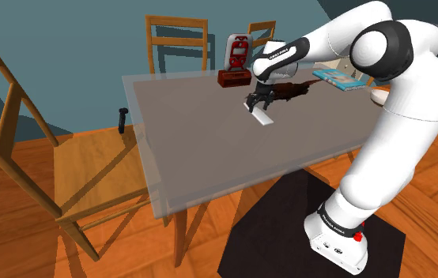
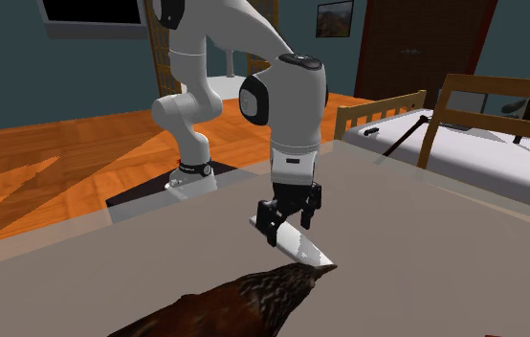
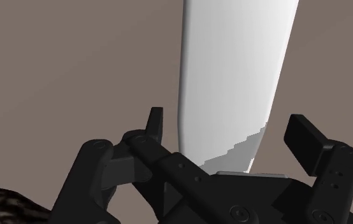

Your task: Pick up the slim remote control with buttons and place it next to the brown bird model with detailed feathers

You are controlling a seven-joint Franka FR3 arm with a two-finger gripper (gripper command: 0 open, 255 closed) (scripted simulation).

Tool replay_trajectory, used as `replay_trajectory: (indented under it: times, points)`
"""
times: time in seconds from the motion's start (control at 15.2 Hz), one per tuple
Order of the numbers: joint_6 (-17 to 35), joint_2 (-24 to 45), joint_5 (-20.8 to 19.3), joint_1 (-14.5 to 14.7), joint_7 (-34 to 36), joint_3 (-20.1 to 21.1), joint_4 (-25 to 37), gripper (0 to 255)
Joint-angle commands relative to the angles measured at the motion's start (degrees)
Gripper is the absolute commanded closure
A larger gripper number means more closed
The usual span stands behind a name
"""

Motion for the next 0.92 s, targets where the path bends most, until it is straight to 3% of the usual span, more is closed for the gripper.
replay_trajectory:
  times: [0.0,0.33,0.86]
  points:
    - [0.0,0.0,0.0,0.0,0.0,0.0,0.0,0]
    - [-6.6,-3.5,-0.9,0.2,0.6,-0.2,3.2,0]
    - [-6.6,-3.5,-0.9,0.2,0.6,-0.2,3.2,0]
